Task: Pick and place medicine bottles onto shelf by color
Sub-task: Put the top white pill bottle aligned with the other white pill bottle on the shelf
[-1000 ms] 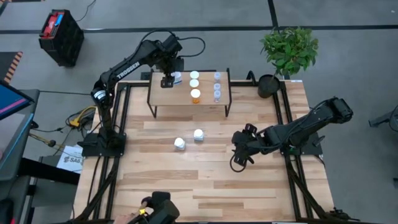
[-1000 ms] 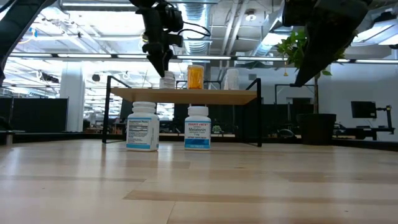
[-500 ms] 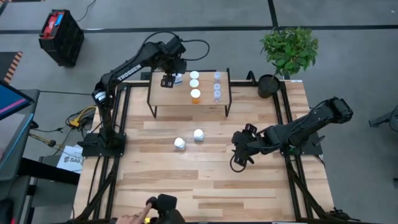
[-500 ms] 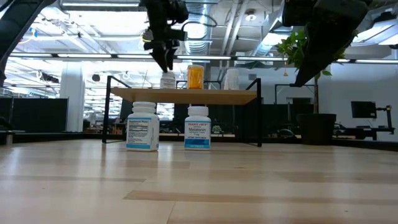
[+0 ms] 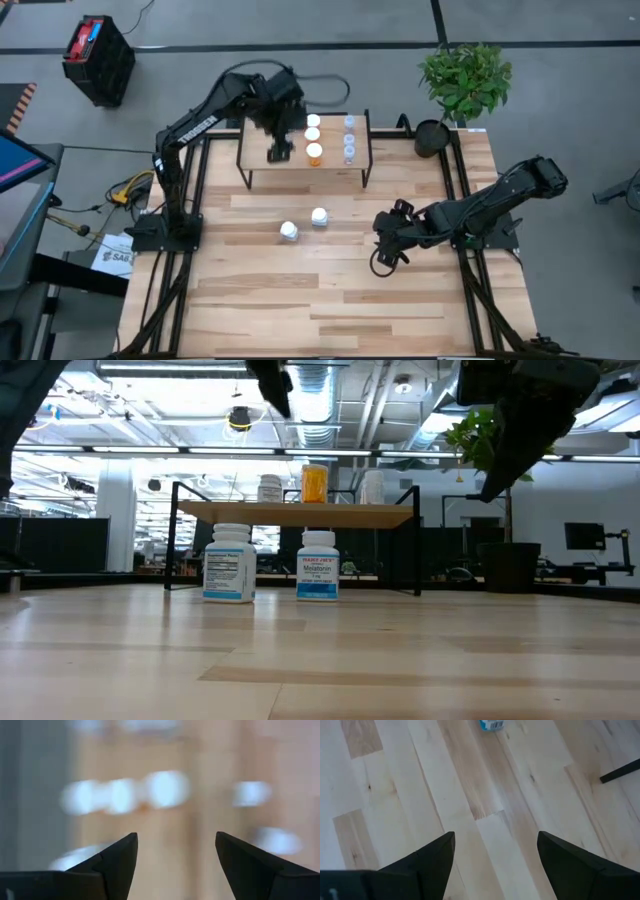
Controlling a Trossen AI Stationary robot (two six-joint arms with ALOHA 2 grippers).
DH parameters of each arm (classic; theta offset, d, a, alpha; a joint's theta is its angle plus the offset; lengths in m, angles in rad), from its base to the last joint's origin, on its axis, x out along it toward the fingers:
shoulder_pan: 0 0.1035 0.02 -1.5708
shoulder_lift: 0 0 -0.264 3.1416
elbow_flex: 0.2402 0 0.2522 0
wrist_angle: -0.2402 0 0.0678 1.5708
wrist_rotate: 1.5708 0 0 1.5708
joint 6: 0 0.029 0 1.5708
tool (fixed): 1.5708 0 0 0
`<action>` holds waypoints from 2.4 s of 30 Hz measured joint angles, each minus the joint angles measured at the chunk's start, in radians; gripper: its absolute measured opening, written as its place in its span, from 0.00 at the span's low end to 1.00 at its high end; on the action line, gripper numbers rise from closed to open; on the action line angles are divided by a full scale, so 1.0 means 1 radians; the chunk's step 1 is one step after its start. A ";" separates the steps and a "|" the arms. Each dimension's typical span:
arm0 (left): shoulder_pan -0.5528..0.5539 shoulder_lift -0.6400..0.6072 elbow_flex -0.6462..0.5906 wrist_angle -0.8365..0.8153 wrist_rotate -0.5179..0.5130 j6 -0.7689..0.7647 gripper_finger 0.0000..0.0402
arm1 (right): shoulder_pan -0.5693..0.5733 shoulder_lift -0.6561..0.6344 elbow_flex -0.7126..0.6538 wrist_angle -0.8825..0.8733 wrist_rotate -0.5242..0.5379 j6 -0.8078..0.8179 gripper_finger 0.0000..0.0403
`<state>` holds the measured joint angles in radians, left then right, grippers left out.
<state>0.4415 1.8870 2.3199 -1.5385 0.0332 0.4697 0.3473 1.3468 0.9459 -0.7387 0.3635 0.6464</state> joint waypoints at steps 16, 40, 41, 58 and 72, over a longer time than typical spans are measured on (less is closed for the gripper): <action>-0.359 -0.113 -0.416 -0.017 0.120 -0.273 0.63 | 0.070 0.000 0.000 -0.066 -0.008 0.019 0.76; -0.378 -0.152 -0.984 0.987 -0.046 -0.188 0.63 | 0.262 0.000 0.000 -0.069 0.002 0.060 0.76; -0.377 -0.151 -0.986 0.984 -0.046 -0.193 0.63 | 0.262 0.000 0.000 -0.069 0.002 0.060 0.76; -0.371 -0.046 -0.981 1.029 -0.049 -0.174 0.63 | 0.262 0.000 0.000 -0.058 0.005 0.063 0.76; -0.363 0.014 -0.981 0.980 -0.049 -0.178 0.63 | 0.262 0.000 0.000 -0.040 0.004 0.063 0.76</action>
<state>0.0786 1.9007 1.3392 -0.5581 -0.0155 0.2922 0.6094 1.3472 0.9459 -0.7788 0.3676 0.7094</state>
